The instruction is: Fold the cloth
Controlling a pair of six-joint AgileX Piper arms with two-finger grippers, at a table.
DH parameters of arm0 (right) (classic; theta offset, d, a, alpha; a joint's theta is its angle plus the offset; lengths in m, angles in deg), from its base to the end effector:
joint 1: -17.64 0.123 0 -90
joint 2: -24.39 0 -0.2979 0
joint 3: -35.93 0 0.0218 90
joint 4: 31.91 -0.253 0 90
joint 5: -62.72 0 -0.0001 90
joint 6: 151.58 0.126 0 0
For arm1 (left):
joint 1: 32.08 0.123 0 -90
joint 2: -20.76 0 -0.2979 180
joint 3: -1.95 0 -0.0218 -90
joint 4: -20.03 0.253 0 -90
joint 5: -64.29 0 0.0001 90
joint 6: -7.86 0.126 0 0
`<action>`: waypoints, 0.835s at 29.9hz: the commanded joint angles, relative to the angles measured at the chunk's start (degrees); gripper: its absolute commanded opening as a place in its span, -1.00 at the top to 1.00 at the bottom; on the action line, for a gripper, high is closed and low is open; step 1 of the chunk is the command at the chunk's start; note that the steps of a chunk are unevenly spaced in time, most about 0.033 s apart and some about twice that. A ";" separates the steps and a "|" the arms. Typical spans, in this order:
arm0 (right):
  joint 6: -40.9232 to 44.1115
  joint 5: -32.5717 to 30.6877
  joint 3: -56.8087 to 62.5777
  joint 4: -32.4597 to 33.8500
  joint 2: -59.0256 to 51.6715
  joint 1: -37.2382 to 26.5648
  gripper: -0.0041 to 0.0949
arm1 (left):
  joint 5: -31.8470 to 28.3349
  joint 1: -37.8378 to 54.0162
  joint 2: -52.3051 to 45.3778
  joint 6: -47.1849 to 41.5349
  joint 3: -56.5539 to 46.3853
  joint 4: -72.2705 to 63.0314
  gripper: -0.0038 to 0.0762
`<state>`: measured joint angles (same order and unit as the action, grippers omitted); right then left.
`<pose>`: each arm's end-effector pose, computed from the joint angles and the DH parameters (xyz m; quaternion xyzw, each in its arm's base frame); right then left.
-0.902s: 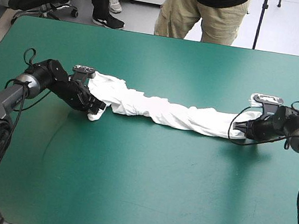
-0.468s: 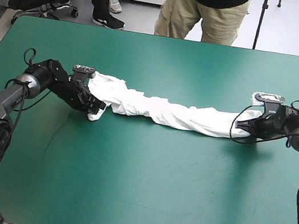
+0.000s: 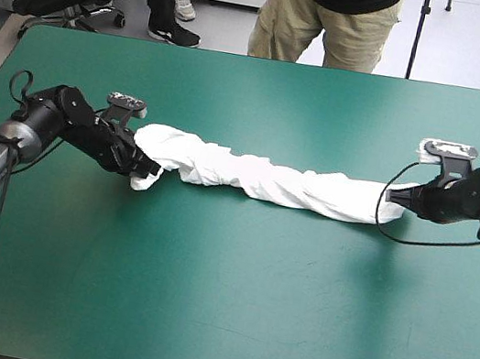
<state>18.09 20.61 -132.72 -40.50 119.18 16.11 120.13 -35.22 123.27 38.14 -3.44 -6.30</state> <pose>0.3407 0.0035 0.2642 -0.0340 0.9594 0.0350 0.2779 0.3474 -0.0654 0.2461 0.1814 0.9520 -0.1666 0.1819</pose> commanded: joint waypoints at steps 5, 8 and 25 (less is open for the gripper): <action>-2.71 -2.86 -3.32 -4.10 -21.40 -0.53 0.95 | 13.05 -0.20 -15.86 -0.43 3.05 -1.33 0.93; -2.70 -3.00 -6.21 -4.21 -27.11 -0.53 0.95 | 13.00 -0.20 -21.57 -1.45 8.37 1.06 0.93; -5.53 -10.21 -37.00 -5.24 -40.01 -0.53 0.95 | 8.47 -0.20 -31.82 -9.92 56.74 15.15 0.93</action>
<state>13.23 9.37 -165.26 -45.27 79.63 16.00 133.11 -35.27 91.52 29.13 49.06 8.94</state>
